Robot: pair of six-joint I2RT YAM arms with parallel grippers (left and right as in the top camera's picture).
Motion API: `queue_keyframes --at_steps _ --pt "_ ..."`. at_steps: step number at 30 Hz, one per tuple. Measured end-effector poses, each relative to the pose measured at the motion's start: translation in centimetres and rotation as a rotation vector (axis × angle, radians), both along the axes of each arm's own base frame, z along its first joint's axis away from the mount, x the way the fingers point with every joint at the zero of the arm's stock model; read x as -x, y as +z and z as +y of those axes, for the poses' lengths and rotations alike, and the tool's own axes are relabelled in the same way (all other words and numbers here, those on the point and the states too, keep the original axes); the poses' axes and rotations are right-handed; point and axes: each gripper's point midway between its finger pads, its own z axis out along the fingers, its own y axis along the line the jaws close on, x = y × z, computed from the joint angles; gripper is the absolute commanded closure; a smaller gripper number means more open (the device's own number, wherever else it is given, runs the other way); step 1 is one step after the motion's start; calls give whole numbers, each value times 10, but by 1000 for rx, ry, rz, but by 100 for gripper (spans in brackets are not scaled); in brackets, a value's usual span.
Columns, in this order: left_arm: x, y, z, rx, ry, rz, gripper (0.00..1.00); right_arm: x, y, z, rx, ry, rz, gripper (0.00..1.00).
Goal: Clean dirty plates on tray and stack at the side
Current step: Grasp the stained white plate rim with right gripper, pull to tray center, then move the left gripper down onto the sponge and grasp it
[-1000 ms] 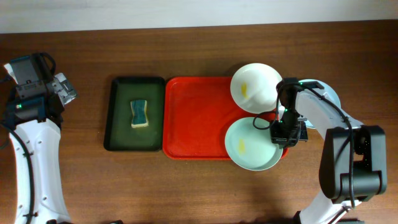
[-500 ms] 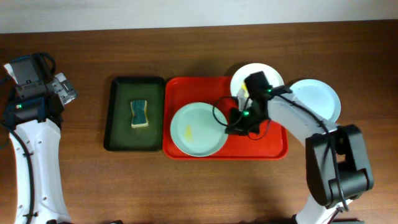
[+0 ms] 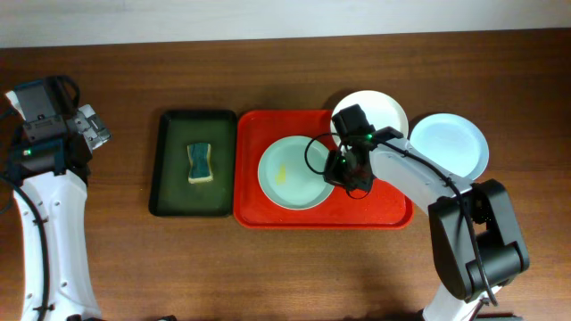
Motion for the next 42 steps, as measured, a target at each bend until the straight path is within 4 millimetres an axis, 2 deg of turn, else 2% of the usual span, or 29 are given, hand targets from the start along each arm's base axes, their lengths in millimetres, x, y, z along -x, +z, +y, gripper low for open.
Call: queue_keyframes --at_steps 2,3,11,35,42 --pt "0 0 0 0 0 0 1 -1 0 -3 20 18 -11 18" --pt "0 0 0 0 0 0 0 -2 -1 -4 27 37 -17 1" --pt "0 0 0 0 0 0 0 -2 -1 -5 41 89 -31 1" --pt "0 0 0 0 0 0 1 -2 -1 -5 41 94 -33 2" --pt "0 0 0 0 0 0 1 -26 6 4 9 90 -133 2"
